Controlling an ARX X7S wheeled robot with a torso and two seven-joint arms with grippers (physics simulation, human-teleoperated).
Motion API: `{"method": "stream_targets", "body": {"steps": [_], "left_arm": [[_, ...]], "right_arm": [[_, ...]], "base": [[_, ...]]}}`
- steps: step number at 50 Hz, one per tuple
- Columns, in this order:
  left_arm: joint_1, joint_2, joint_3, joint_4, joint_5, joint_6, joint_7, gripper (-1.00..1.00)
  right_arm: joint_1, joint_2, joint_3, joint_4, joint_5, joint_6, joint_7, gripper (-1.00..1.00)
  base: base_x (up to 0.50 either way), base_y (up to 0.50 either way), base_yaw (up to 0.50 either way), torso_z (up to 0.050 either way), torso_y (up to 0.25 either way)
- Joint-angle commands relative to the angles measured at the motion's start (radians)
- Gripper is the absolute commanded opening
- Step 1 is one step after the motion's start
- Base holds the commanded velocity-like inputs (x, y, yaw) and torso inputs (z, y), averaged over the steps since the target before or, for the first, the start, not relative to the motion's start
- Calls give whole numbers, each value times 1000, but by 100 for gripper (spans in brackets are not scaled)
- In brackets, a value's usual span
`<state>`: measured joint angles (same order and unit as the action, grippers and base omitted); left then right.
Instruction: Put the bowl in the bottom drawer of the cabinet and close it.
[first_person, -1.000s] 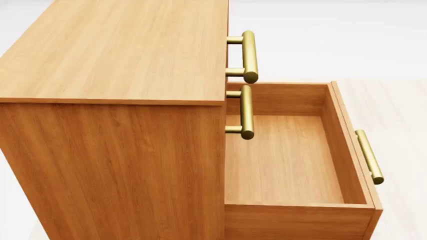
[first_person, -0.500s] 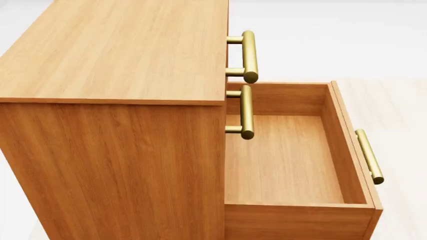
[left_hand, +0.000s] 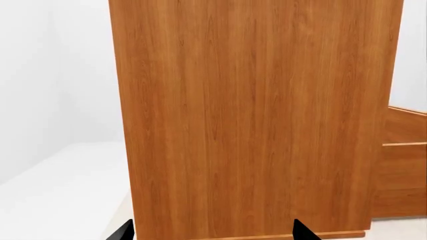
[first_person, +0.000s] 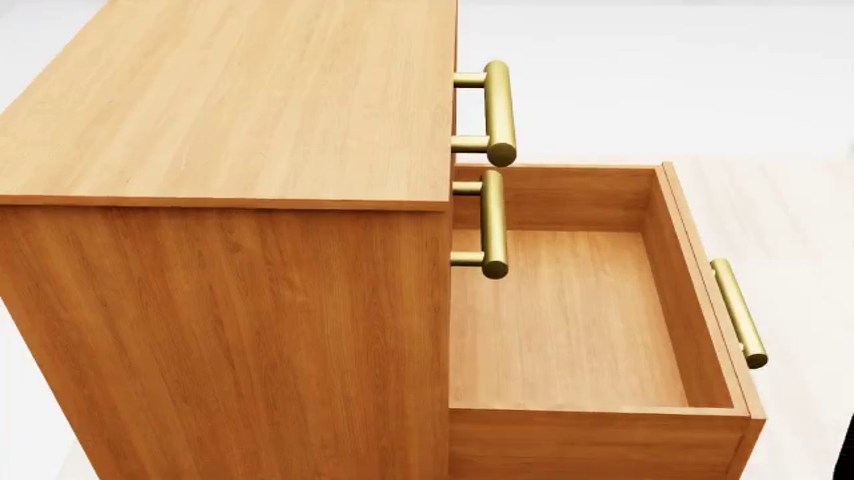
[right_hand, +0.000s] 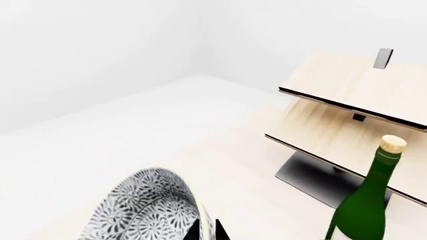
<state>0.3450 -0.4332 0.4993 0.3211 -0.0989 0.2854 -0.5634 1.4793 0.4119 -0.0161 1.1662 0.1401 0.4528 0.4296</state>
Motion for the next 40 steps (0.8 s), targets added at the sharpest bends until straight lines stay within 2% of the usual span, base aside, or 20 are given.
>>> {"method": "stream_targets", "body": {"steps": [1,40], "left_arm": [[-3,-1,3,0,0,-2,-2,100],[-8,-8,7,-12,-11,12,-6,100]], "right_arm": [[109,-48,-25,142,-47,-50,-47,-100],[88,-175,18,142,-135,38,-158,-100]], "base": [[0,0,0,0,0],[0,0,0,0,1]]}}
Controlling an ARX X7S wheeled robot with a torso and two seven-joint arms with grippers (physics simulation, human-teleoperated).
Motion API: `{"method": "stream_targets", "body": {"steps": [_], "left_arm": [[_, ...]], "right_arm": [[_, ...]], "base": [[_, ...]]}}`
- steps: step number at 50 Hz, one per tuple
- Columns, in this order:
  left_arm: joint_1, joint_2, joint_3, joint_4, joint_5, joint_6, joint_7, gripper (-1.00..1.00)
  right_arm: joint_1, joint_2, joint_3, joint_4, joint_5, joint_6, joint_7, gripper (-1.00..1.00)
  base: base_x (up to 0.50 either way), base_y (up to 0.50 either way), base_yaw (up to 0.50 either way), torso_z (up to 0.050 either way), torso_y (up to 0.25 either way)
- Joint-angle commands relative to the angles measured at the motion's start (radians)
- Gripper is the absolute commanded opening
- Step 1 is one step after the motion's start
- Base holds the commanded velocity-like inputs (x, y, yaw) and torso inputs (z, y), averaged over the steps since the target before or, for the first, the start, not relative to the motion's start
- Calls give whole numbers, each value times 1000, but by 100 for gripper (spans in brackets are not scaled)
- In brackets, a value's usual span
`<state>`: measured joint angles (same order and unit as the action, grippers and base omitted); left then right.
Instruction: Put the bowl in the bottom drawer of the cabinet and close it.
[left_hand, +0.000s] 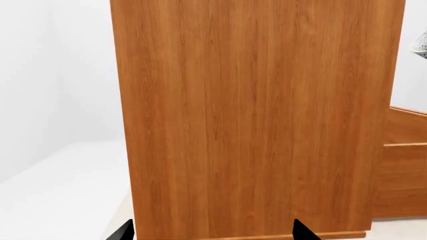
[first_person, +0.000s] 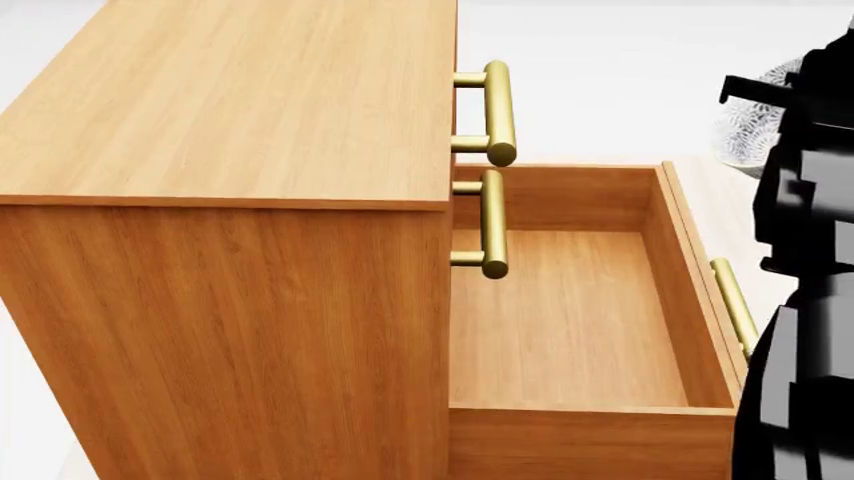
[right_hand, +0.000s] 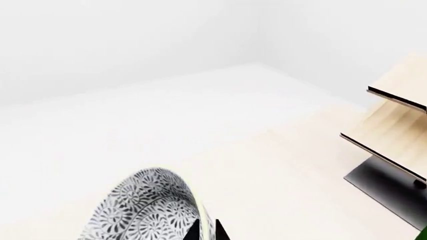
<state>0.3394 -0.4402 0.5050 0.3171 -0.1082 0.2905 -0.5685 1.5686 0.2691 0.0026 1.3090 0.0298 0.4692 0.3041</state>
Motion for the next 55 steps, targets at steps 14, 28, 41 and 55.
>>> {"method": "stream_targets", "body": {"steps": [14,28,41,55], "left_arm": [[-1,-5,4,4,-5,1,-4,100],[-5,-5,6,-9,-5,12,-4,100],[-4,-6,11,0,-1,2,-10,100],[-3,-10,12,1,-5,6,-12,100]], "right_arm": [[-18,-69,4,0,-24,43,-80,-100],[-29,-76,21,0,-22,83,-168,-100],[-37,-66,30,0,-26,109,-222,-100],[-65,-79,18,0,-30,107,-266,-100]], "base": [[0,0,0,0,0],[0,0,0,0,1],[0,0,0,0,0],[0,0,0,0,1]]}}
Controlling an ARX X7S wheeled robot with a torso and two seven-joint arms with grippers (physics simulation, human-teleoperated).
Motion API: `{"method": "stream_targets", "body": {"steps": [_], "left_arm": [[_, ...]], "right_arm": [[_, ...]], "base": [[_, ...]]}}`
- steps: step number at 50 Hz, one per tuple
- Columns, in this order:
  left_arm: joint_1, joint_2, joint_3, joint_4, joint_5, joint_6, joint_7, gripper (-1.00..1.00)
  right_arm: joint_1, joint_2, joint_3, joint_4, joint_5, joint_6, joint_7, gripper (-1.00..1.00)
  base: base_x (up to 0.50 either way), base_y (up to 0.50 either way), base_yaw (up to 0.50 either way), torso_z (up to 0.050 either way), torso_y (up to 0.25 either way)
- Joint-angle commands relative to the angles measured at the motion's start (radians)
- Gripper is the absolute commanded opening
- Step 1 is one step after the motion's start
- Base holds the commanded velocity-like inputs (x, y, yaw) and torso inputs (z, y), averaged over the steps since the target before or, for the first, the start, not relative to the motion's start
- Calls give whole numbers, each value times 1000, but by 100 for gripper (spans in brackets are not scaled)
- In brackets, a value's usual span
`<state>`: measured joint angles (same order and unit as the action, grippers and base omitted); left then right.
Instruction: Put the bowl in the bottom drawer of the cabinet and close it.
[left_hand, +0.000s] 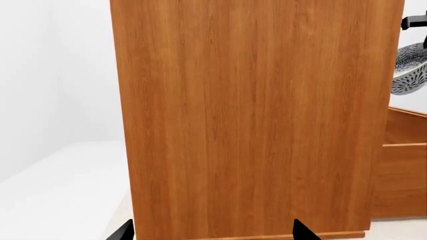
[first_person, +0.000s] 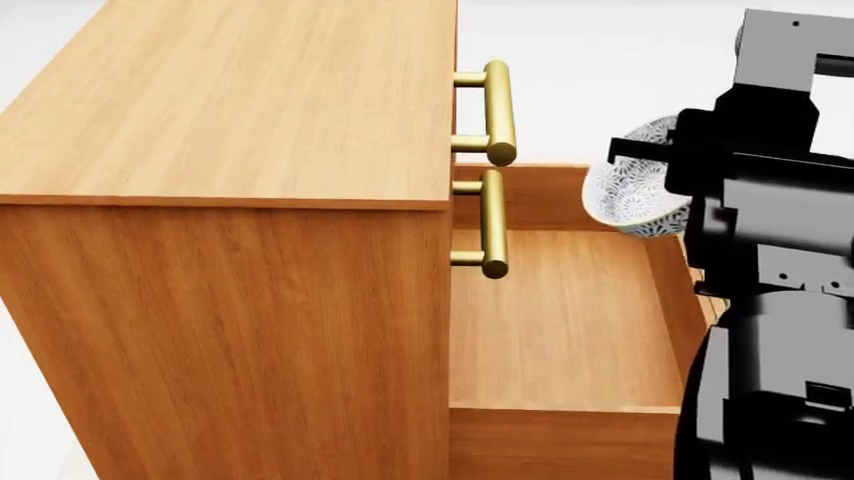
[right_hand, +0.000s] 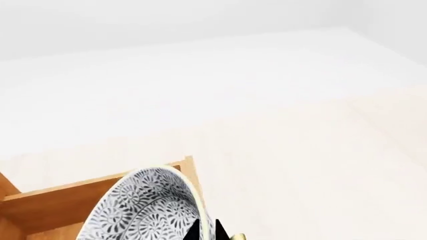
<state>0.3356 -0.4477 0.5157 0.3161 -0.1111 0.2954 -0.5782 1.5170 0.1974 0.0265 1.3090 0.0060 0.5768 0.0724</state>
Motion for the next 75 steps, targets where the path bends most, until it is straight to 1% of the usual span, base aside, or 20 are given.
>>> {"method": "stream_targets", "body": {"steps": [1,34,59,75], "left_arm": [[1,-3,1,2,-2,1,-2,100],[-5,-7,8,-3,6,2,-9,100],[-9,-7,13,-10,7,6,-12,100],[-8,-11,14,-7,4,8,-15,100]], "right_arm": [[-14,-8,-5,0,-6,0,-33,-100],[-61,-29,-50,0,-8,-19,-87,-100],[-103,-37,-73,0,-8,-33,-86,-100],[-117,-39,-84,0,-4,-24,-130,-100]], "base": [[0,0,0,0,0],[0,0,0,0,0],[0,0,0,0,0],[0,0,0,0,1]]}}
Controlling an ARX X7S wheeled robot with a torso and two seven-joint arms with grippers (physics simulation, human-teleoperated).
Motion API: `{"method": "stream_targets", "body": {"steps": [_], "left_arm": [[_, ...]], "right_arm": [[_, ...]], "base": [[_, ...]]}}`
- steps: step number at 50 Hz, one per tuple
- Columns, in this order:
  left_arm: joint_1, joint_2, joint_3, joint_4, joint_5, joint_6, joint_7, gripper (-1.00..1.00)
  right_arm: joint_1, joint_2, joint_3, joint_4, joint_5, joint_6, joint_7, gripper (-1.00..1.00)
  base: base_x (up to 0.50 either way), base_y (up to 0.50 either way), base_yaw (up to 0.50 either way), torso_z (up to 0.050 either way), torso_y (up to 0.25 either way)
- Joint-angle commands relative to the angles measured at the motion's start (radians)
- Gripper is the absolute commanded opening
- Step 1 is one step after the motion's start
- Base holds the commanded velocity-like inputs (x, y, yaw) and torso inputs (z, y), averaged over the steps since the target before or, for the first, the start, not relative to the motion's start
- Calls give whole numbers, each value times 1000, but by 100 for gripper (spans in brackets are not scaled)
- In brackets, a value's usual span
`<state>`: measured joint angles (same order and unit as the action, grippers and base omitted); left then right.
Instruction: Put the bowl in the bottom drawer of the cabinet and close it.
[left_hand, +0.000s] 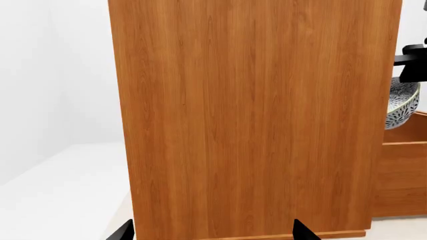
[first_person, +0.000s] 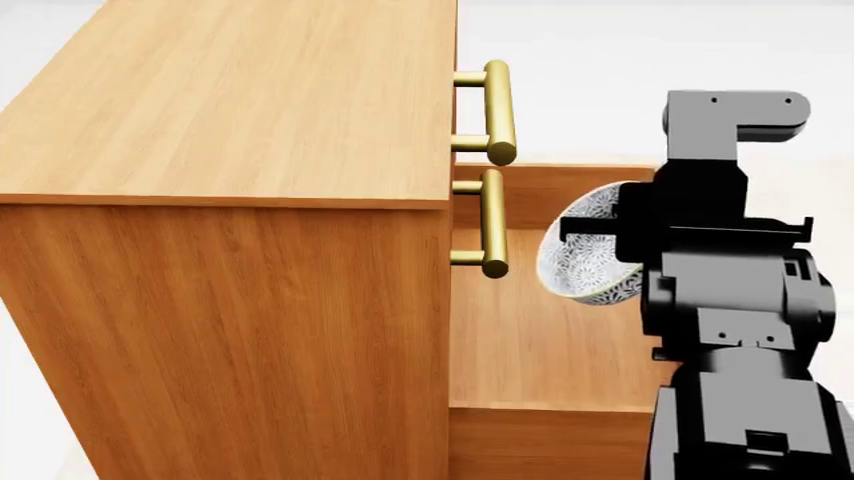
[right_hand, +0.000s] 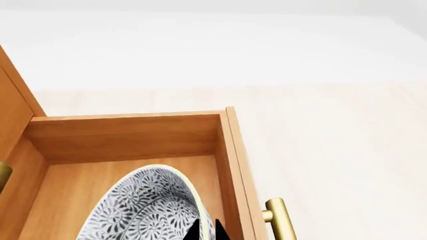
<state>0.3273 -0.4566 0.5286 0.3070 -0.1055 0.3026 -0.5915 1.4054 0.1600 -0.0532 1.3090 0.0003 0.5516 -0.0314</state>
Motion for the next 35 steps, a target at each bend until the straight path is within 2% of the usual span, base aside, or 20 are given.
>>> {"method": "stream_targets", "body": {"steps": [1,35], "left_arm": [[0,-2,2,-1,-1,3,-1,100],[-2,-4,6,1,3,1,-9,100]], "right_arm": [[-6,-2,-4,0,1,1,-26,-100],[-15,-16,10,0,8,60,-153,-100]], "base": [[0,0,0,0,0],[0,0,0,0,0]]}}
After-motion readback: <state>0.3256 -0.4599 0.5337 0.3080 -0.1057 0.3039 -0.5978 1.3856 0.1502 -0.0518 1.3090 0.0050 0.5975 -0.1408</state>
